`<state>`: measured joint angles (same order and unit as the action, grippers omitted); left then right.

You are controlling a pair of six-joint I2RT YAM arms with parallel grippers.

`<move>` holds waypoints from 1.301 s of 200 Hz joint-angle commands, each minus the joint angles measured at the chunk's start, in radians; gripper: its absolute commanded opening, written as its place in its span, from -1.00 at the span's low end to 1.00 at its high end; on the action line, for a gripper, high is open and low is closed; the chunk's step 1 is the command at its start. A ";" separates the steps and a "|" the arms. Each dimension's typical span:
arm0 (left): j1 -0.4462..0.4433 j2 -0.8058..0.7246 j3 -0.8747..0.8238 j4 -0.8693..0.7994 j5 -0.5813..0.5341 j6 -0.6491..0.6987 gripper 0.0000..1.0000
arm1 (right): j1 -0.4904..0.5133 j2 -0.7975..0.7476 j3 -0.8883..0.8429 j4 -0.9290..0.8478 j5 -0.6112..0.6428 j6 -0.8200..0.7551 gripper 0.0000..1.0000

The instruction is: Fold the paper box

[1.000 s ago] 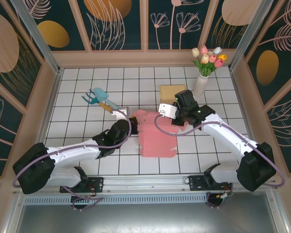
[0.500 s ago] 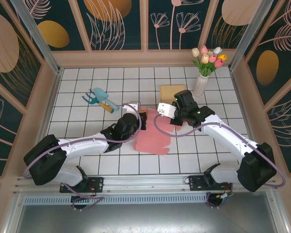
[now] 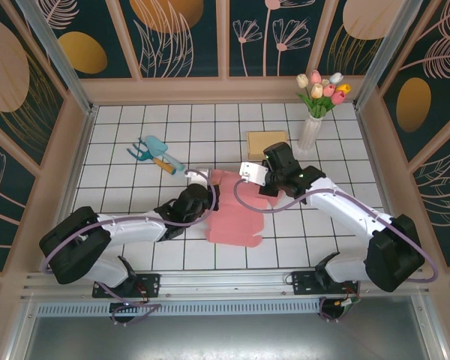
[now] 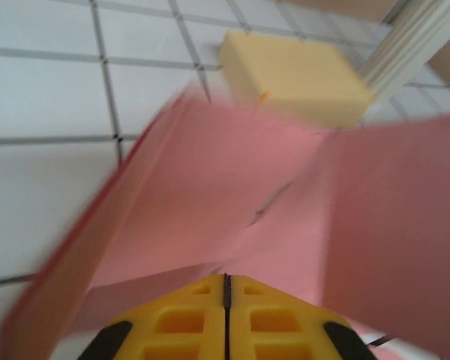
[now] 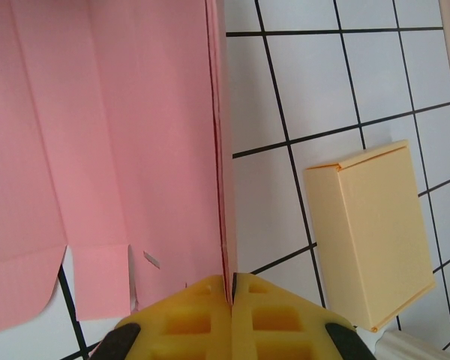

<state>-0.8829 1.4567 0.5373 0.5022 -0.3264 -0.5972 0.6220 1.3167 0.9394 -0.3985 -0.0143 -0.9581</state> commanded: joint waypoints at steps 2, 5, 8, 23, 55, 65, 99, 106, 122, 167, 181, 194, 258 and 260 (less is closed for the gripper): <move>0.044 0.025 -0.026 0.010 0.060 -0.066 -0.65 | 0.008 0.003 -0.022 0.019 0.023 0.017 -1.00; 0.047 0.027 -0.026 0.011 0.063 -0.069 -0.63 | 0.007 0.004 -0.023 0.021 0.025 0.016 -1.00; 0.048 0.031 -0.027 0.009 0.064 -0.073 -0.62 | 0.007 0.004 -0.025 0.022 0.025 0.016 -1.00; 0.056 0.039 -0.023 -0.002 0.065 -0.091 -0.58 | 0.007 0.008 -0.029 0.026 0.025 0.015 -1.00; 0.063 0.045 -0.009 -0.028 0.062 -0.123 -0.24 | 0.007 0.021 -0.021 0.029 0.024 0.019 -1.00; 0.063 0.040 -0.004 -0.046 0.045 -0.126 -0.21 | 0.006 0.024 -0.022 0.030 0.025 0.019 -1.00; 0.063 -0.007 -0.008 -0.121 -0.052 -0.146 -0.21 | 0.006 0.022 -0.026 0.027 0.042 0.022 -1.00; 0.063 -0.017 -0.011 -0.133 -0.069 -0.149 -0.21 | 0.007 0.021 -0.025 0.027 0.044 0.024 -1.00; 0.063 -0.035 -0.018 -0.140 -0.090 -0.151 -0.21 | 0.006 0.018 -0.024 0.027 0.045 0.027 -1.00; 0.063 -0.041 -0.006 -0.127 -0.044 -0.152 -0.19 | 0.007 0.031 -0.023 0.027 0.051 0.030 -1.00; 0.063 -0.031 -0.003 -0.099 0.019 -0.159 -0.21 | 0.006 0.036 -0.022 0.030 0.051 0.032 -1.00; 0.062 -0.020 0.006 -0.073 0.080 -0.172 -0.27 | 0.007 0.042 -0.021 0.030 0.058 0.032 -1.00; 0.062 0.061 0.026 0.100 0.340 -0.266 -0.41 | 0.006 0.036 -0.022 0.058 0.034 0.050 -1.00; 0.063 0.064 0.027 0.107 0.349 -0.271 -0.41 | 0.006 0.036 -0.021 0.058 0.034 0.050 -1.00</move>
<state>-0.8291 1.4807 0.5400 0.4934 -0.1097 -0.8101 0.6220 1.3537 0.9245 -0.3683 0.0292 -0.9333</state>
